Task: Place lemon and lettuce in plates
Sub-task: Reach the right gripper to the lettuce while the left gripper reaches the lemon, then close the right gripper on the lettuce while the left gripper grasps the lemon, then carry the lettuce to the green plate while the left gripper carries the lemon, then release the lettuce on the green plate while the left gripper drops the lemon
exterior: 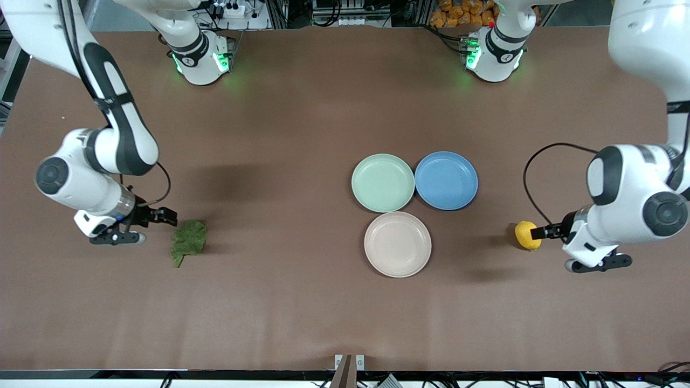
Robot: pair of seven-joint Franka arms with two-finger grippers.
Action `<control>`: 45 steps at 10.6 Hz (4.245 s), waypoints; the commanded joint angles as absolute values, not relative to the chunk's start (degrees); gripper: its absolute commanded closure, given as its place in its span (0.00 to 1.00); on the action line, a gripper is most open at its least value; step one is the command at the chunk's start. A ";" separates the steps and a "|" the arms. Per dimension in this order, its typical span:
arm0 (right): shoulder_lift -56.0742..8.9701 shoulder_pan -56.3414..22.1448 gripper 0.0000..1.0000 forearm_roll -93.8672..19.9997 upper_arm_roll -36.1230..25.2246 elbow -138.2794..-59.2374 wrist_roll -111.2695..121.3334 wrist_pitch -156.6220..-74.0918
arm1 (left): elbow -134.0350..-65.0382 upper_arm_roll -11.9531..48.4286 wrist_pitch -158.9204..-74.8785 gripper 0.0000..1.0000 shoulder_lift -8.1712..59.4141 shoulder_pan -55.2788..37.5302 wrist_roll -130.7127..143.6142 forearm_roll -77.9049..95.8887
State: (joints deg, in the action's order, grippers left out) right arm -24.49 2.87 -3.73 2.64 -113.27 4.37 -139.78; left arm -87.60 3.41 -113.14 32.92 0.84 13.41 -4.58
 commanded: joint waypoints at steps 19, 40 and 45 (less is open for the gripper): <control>-24.53 -1.05 1.00 -0.44 7.46 -100.23 -6.81 -125.30 | -95.45 4.48 -128.58 1.00 36.58 2.64 25.57 0.09; -39.81 -46.66 1.00 0.09 8.09 -86.57 -96.23 -141.59 | -86.84 13.54 -148.79 0.31 45.35 -16.17 50.01 1.23; -38.76 -46.23 0.00 1.14 4.67 -86.40 -95.81 -140.45 | -87.01 13.18 -148.89 0.00 45.18 -16.79 49.48 0.35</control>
